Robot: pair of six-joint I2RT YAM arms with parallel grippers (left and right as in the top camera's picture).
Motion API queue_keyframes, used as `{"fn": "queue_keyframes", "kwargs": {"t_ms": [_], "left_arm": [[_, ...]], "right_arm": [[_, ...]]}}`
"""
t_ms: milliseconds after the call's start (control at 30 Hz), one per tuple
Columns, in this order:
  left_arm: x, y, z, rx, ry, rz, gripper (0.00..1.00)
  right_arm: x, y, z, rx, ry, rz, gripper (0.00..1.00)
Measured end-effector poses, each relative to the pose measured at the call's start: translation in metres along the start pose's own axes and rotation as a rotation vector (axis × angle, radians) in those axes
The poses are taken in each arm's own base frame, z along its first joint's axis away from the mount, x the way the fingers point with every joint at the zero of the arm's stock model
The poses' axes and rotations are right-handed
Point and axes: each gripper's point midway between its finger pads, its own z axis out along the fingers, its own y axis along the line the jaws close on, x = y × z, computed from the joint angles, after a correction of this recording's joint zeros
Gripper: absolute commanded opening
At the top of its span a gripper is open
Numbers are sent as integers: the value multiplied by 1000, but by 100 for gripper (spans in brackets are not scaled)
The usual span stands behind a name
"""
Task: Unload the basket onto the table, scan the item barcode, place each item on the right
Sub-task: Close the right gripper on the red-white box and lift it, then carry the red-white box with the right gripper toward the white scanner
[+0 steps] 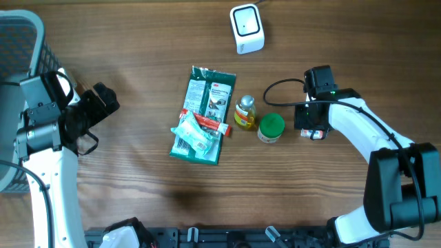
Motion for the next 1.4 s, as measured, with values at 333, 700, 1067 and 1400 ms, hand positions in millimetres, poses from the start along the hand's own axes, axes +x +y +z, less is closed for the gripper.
{"fn": "queue_keyframes", "kwargs": {"t_ms": [333,700,1067,1400], "left_arm": [[0,0,0,0,0,0,100],[0,0,0,0,0,0,100],[0,0,0,0,0,0,100],[0,0,0,0,0,0,100]], "right_arm": [[-5,1,6,-7,-40,0,38],[-2,-6,8,26,-41,40,4],[-47,-10,-107,-355,-177,129,5],[-61,-6,-163,-854,-300,142,4]]}}
